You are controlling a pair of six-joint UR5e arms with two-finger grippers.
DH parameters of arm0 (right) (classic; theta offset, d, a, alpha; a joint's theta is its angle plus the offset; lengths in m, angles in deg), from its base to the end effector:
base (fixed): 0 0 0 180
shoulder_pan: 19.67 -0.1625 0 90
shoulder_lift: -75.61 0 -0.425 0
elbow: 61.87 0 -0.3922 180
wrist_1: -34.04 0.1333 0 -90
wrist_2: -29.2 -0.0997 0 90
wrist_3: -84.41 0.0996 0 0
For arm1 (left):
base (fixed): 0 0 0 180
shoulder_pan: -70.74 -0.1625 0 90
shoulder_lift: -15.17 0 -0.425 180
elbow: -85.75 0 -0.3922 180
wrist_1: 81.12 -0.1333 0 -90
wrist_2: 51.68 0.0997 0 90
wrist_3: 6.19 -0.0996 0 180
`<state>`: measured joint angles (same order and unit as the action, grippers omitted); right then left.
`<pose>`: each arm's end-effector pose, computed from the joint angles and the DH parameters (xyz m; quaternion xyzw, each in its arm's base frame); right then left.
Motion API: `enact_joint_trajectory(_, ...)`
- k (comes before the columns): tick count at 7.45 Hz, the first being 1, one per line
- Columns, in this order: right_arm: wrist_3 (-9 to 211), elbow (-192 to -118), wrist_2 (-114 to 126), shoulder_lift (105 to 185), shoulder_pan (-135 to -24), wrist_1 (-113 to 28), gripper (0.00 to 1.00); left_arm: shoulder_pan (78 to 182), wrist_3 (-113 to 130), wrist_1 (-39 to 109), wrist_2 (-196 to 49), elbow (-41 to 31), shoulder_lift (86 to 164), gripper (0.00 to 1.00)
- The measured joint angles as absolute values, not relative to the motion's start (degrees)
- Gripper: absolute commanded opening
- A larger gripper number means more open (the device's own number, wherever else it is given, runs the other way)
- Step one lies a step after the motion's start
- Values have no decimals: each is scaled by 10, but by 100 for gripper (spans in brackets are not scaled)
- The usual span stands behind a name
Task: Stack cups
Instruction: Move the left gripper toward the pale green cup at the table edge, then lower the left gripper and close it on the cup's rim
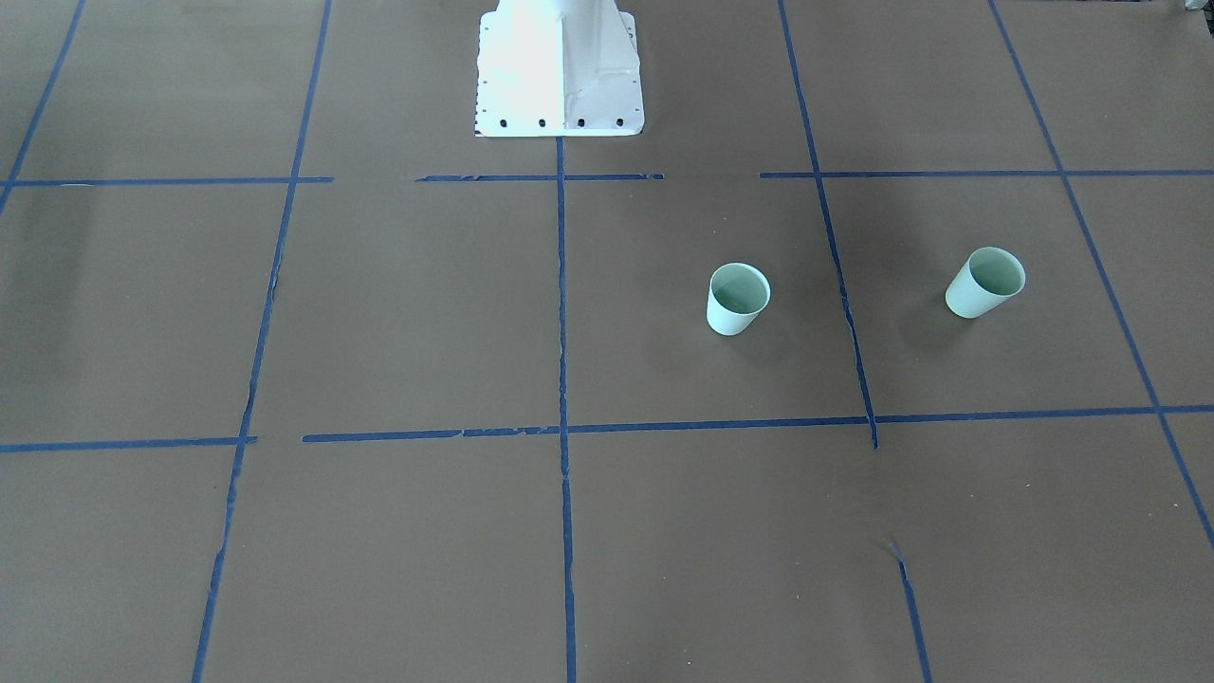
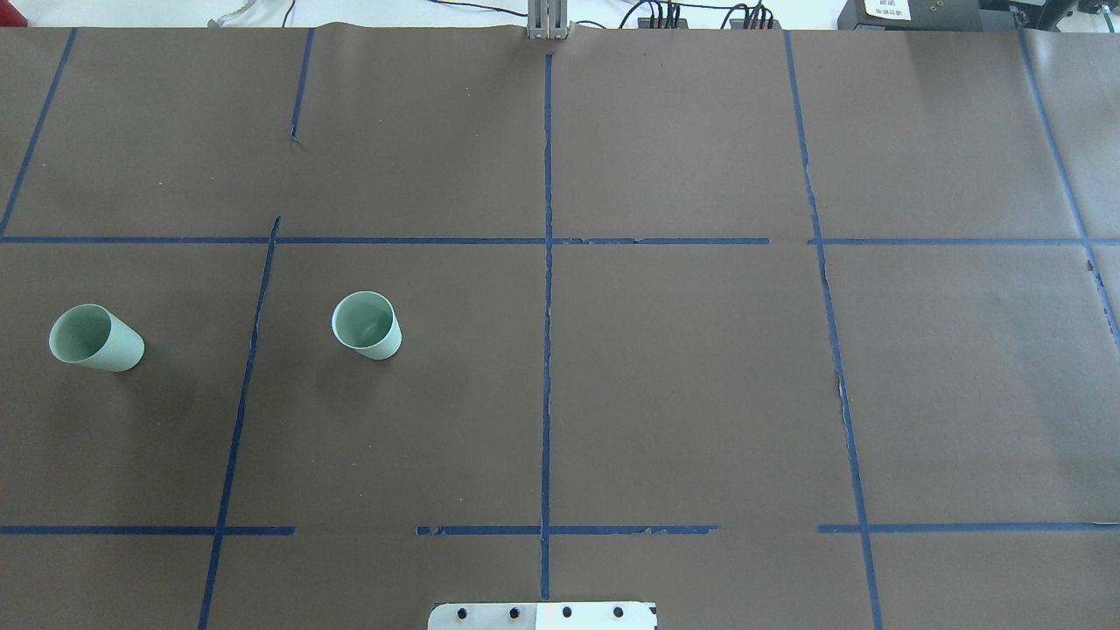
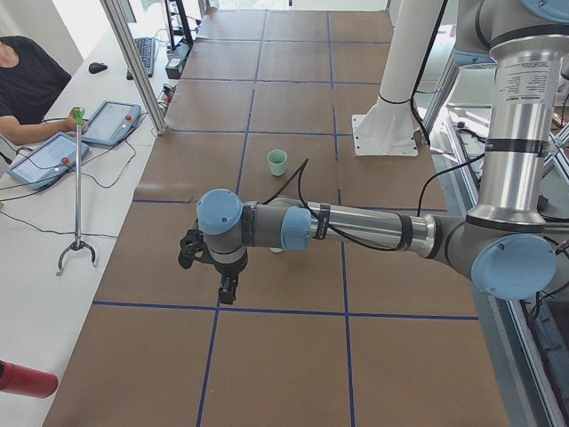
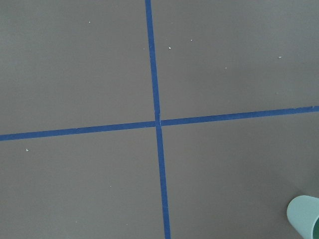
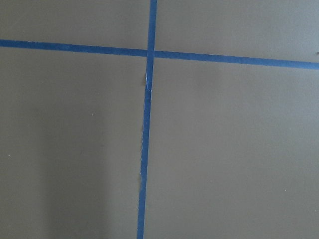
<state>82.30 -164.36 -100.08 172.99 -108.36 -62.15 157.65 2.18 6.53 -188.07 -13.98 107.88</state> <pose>0.0603 -0.4358 0.6280 -0.0065 -0.3361 -0.0249 0.9415 -0.0334 -0.5158 0.5527 0.0413 0.3984 -0.0076 0.9162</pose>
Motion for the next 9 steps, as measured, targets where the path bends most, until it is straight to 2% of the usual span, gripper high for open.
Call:
enact_joint_trajectory(3,823,-1644,-1001,1730,-1084,-622,100,1484,184,155,-1880,-178,1048,100)
enact_joint_trajectory(6,823,-1644,-1001,1730,-1084,-621,100,1400,301,310,-1848,-160,1000,100)
enact_joint_trajectory(9,823,-1644,-1001,1730,-1084,-622,100,1340,352,359,-1829,-135,997,100)
